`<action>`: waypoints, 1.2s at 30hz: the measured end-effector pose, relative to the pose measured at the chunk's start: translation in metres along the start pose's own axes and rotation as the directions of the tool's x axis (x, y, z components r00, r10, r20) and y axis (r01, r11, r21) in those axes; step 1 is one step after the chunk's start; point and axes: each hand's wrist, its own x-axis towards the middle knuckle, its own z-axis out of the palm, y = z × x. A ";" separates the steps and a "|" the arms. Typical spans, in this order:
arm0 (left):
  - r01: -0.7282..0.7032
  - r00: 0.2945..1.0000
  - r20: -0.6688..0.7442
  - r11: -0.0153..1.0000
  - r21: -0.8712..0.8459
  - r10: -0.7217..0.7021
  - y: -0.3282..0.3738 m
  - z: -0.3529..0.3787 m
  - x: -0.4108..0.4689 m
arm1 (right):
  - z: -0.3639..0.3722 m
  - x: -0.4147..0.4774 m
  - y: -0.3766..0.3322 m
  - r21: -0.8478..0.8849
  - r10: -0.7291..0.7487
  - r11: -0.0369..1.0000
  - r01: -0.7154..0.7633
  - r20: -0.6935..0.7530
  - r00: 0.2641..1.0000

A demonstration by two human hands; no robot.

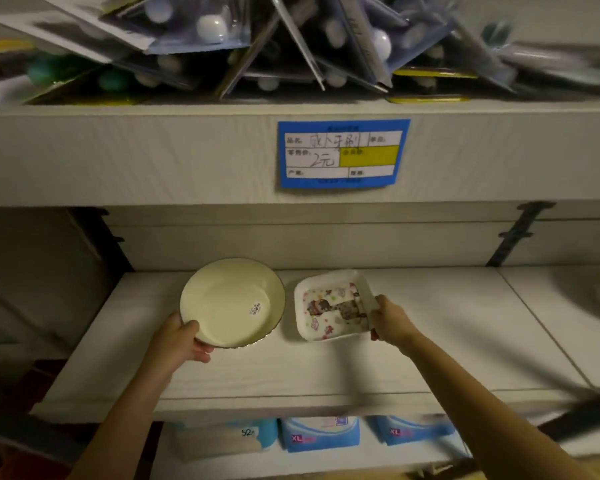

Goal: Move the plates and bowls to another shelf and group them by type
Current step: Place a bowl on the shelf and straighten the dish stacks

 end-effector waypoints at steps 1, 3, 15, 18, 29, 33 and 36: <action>-0.008 1.000 0.025 1.000 0.022 0.008 0.002 0.001 -0.001 | -0.008 -0.016 0.007 0.018 -0.016 1.000 0.016 -0.023 1.000; -0.035 0.996 0.086 0.998 0.060 0.029 0.010 0.006 -0.008 | -0.023 -0.046 0.022 0.043 -0.032 0.998 0.035 -0.073 0.997; -0.281 0.897 0.400 0.942 0.185 0.189 0.061 0.099 -0.094 | -0.102 -0.182 0.133 0.243 0.127 0.969 -0.038 -0.361 0.924; -0.342 0.870 0.444 0.912 0.227 0.215 0.070 0.127 -0.123 | -0.125 -0.209 0.166 0.261 0.150 0.964 -0.048 -0.387 0.910; -0.301 0.817 0.553 0.939 0.166 0.165 0.071 0.277 -0.248 | -0.241 -0.303 0.296 0.299 0.198 0.951 -0.074 -0.408 0.891; -0.341 0.782 0.599 0.923 0.180 0.172 0.075 0.330 -0.285 | -0.280 -0.319 0.343 0.263 0.209 0.960 -0.097 -0.441 0.873; -0.355 0.762 0.624 0.917 0.180 0.173 0.085 0.365 -0.307 | -0.307 -0.326 0.372 0.291 0.236 0.951 -0.107 -0.452 0.860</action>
